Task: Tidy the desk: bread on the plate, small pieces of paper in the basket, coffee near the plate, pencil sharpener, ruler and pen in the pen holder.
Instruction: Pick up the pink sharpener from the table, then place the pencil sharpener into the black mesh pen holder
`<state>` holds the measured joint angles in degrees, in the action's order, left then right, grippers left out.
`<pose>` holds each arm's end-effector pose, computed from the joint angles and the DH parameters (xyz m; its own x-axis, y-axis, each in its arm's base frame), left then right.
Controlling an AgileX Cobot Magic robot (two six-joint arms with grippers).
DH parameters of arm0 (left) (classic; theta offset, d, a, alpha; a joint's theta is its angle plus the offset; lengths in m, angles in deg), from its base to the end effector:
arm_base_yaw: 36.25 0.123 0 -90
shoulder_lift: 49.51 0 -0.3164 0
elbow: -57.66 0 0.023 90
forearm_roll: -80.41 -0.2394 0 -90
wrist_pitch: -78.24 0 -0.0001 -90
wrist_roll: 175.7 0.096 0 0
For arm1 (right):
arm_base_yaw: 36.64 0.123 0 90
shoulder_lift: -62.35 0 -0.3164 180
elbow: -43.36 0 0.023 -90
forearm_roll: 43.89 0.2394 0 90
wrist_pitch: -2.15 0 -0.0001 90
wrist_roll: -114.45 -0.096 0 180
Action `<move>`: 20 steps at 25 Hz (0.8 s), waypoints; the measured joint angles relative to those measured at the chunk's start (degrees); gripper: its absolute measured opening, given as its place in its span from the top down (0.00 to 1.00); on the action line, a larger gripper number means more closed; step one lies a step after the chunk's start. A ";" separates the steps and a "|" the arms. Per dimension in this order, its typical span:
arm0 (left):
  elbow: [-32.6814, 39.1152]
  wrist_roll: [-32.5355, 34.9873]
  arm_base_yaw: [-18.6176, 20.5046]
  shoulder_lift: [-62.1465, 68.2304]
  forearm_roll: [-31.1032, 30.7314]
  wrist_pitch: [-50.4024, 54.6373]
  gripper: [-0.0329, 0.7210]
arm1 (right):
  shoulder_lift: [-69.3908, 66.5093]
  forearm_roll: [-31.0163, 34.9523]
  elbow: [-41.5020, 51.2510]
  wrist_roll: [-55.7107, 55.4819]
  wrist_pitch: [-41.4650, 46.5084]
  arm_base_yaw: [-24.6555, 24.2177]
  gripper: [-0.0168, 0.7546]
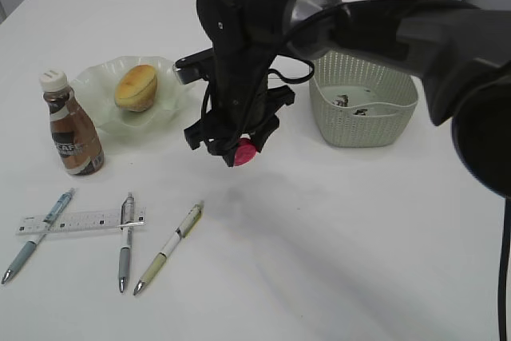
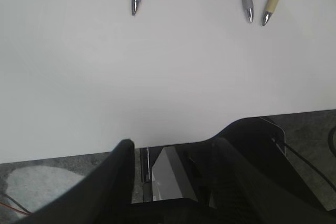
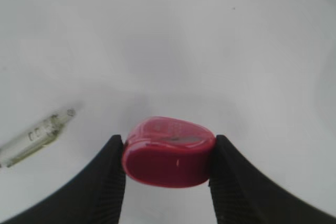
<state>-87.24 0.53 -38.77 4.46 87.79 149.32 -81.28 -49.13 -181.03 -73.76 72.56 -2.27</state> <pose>0.0848 -0.0154 0.3162 -0.9425 -0.0654 -0.3277 -0.0163 0.9885 -0.1503 0.4272 0.2822 0.2008 -0.8684 -0.4584 -0.1893 -0.4549 0.8882 -0.0638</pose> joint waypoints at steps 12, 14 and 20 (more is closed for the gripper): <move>0.00 0.00 0.00 0.00 0.12 0.00 0.50 | 7.09 -3.85 2.20 5.46 0.00 -1.34 0.50; 0.00 0.00 0.00 0.00 0.12 0.00 0.50 | 7.73 -3.48 2.30 5.58 0.00 -2.72 0.50; 0.00 0.00 0.00 0.00 0.12 0.00 0.50 | 10.90 -1.91 2.30 5.79 0.00 -6.09 0.50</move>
<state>-87.24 0.53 -38.77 4.46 87.91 149.32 -70.38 -51.04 -178.73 -67.97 72.56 -8.36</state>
